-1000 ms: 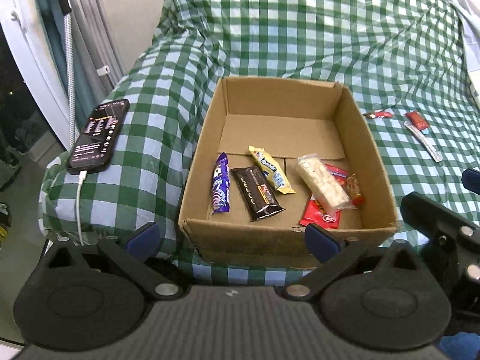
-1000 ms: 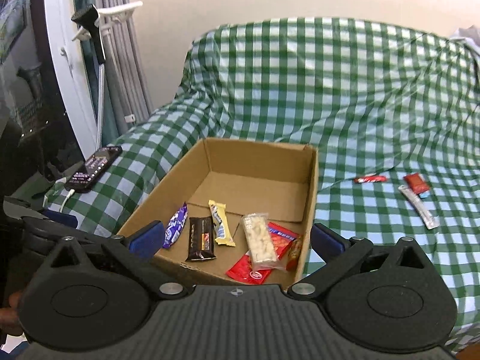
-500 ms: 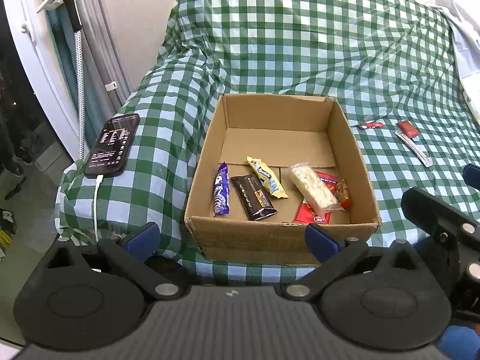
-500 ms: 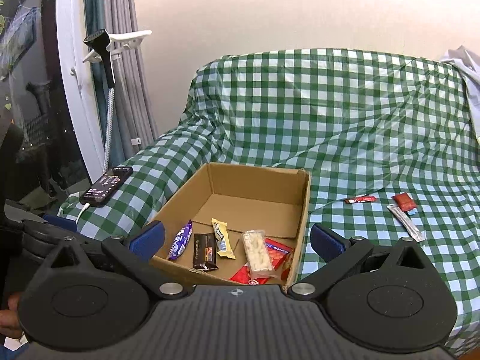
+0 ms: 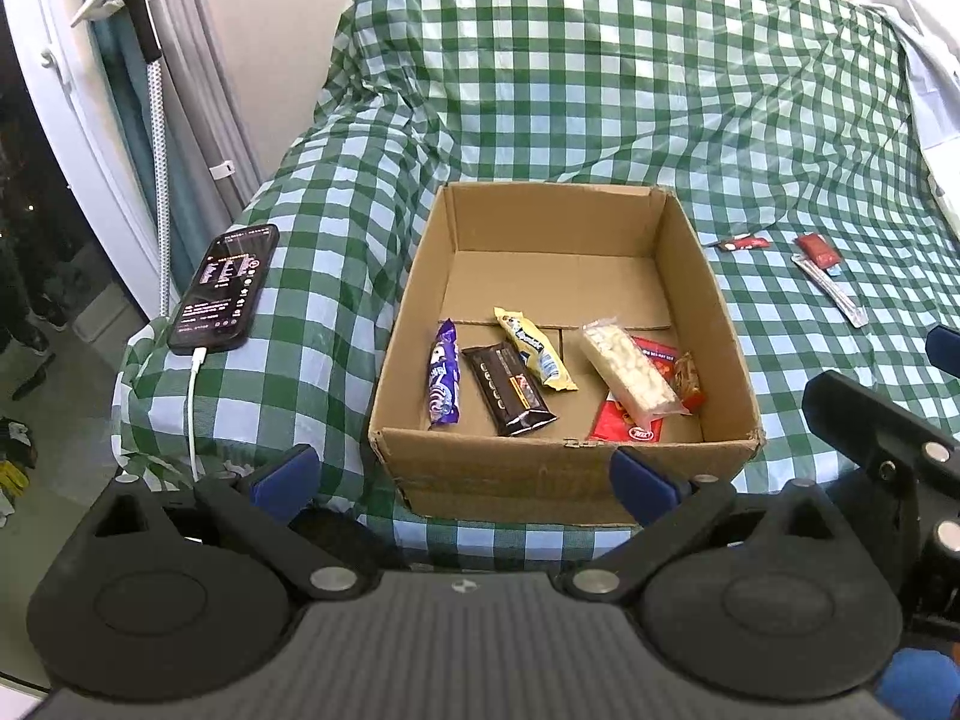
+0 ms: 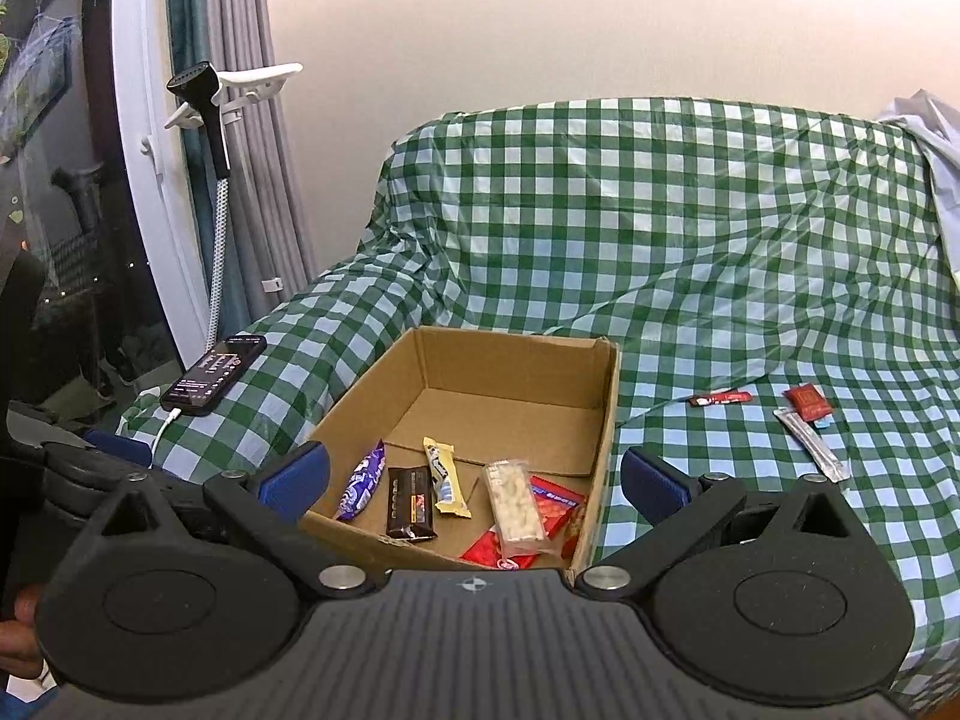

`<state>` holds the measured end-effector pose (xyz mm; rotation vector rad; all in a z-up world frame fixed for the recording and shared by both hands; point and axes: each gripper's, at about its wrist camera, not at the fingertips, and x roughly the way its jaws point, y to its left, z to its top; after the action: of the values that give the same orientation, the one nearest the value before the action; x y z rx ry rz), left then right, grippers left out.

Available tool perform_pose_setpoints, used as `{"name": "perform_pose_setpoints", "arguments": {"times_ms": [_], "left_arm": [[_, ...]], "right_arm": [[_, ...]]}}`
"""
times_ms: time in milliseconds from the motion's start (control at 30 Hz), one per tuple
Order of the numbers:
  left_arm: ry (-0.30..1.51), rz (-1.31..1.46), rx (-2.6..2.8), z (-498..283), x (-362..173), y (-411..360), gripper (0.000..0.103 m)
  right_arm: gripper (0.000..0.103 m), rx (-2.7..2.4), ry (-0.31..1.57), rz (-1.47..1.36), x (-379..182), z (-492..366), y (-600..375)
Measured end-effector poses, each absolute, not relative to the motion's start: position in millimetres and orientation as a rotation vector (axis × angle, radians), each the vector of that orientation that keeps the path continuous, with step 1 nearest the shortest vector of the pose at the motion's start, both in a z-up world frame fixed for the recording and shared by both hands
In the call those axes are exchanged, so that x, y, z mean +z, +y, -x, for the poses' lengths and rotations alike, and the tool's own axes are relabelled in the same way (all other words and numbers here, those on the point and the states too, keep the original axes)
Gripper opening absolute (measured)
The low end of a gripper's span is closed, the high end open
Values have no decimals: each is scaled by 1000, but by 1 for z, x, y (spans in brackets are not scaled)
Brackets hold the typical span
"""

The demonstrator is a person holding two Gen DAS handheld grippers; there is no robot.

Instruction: Organize snacks

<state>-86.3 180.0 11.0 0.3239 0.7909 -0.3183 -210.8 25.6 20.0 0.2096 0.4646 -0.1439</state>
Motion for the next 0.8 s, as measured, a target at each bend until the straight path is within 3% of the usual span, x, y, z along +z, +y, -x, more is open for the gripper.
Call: {"name": "perform_pose_setpoints", "arguments": {"times_ms": [800], "left_arm": [[912,-430,-339,48,-24,124,103]], "right_arm": [[102,-192,556,-346,-21,186,-28]]}}
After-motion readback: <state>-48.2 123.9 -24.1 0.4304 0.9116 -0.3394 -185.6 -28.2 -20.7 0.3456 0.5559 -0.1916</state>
